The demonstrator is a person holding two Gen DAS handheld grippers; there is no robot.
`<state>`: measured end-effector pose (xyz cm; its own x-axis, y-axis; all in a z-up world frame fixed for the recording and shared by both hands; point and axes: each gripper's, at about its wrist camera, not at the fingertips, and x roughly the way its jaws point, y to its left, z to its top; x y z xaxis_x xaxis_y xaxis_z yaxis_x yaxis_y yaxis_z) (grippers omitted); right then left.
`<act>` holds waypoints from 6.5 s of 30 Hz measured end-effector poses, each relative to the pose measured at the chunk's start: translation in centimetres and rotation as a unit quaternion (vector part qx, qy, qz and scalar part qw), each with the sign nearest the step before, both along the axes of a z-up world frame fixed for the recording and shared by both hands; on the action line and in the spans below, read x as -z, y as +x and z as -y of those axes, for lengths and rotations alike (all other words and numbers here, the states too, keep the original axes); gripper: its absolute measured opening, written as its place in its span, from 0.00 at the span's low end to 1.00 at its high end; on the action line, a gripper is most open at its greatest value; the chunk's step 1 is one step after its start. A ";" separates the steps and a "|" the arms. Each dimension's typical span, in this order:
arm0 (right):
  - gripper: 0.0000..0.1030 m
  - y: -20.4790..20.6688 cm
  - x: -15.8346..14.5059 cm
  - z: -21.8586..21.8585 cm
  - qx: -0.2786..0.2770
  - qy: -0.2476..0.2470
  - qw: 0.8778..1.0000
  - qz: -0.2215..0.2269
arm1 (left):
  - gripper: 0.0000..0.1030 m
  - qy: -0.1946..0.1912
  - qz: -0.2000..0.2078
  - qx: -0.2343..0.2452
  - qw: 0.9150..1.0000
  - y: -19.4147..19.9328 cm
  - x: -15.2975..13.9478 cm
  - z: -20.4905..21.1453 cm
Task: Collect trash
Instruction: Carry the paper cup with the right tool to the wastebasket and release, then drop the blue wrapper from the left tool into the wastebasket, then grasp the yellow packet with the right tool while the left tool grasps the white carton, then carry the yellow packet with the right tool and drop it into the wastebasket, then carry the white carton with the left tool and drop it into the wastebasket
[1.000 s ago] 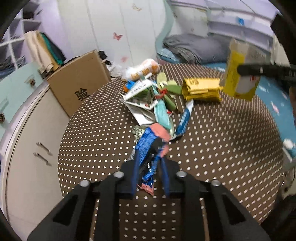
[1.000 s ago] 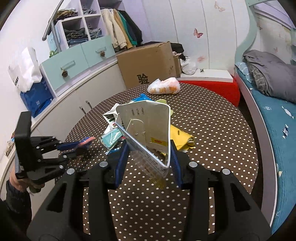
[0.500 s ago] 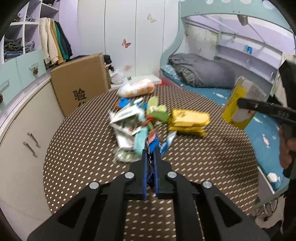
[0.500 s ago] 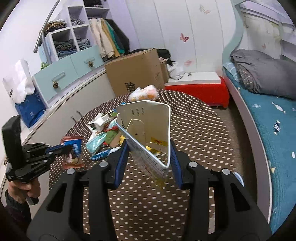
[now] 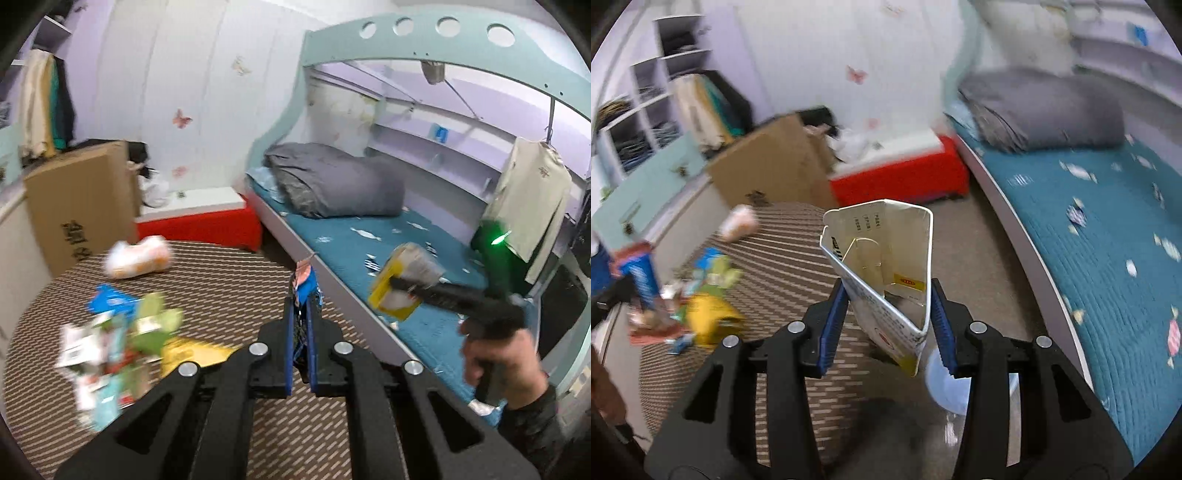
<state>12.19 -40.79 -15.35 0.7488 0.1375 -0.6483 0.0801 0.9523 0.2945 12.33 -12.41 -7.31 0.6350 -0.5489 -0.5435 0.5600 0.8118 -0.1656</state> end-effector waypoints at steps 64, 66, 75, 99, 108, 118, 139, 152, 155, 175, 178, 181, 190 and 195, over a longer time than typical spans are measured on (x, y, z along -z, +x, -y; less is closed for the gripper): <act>0.94 -2.1 -2.7 2.5 0.084 0.006 0.995 0.049 | 0.90 0.072 -0.020 -0.054 0.996 5.0 2.6 12.0; 0.94 -2.2 -3.7 0.8 0.068 -0.001 0.996 0.056 | 0.90 0.068 -0.009 -0.063 0.996 4.4 2.0 10.3; 0.94 -2.3 -6.3 -6.2 0.003 -0.028 0.997 0.069 | 0.90 0.033 0.011 -0.102 0.994 2.4 0.0 1.7; 0.94 1.9 -1.8 -19.5 -0.183 -0.050 0.982 0.020 | 0.90 0.107 -0.011 -0.258 0.960 6.0 5.3 -15.5; 0.94 4.5 0.8 -22.9 -0.249 -0.048 0.967 -0.020 | 0.55 0.078 -0.072 -0.227 0.968 9.1 8.3 -16.3; 0.48 5.9 2.4 -26.0 -0.288 -0.071 0.954 -0.035 | 0.53 0.051 -0.058 -0.227 0.971 7.7 7.6 -17.9; 0.35 1.6 -4.0 -15.5 -0.170 0.006 0.983 0.063 | 0.53 0.003 0.036 -0.223 0.974 0.5 1.3 -14.3; 0.35 -1.0 -7.4 0.2 -0.002 0.012 0.994 0.107 | 0.53 -0.023 0.052 -0.125 0.991 1.8 -0.7 -0.3; 0.35 -0.7 -3.5 3.9 0.038 0.030 0.996 0.069 | 0.53 -0.019 0.041 -0.101 0.994 2.1 -0.1 2.8; 0.76 5.2 20.7 12.0 0.100 0.139 0.977 -0.125 | 0.53 0.066 -0.035 -0.011 0.997 6.3 7.0 18.0; 0.78 4.3 19.6 13.7 0.112 0.141 0.978 -0.105 | 0.53 0.078 -0.056 -0.003 0.995 7.4 8.4 20.0; 0.83 3.3 17.7 15.1 0.122 0.135 0.980 -0.084 | 0.53 0.093 -0.085 0.005 0.992 8.5 9.9 22.0; 0.85 1.8 12.3 16.9 0.126 0.114 0.985 -0.027 | 0.62 0.125 -0.157 0.025 0.979 11.2 14.2 26.1; 0.87 1.6 12.2 16.7 0.125 0.115 0.985 -0.024 | 0.90 0.136 -0.176 0.008 0.975 12.7 15.0 26.4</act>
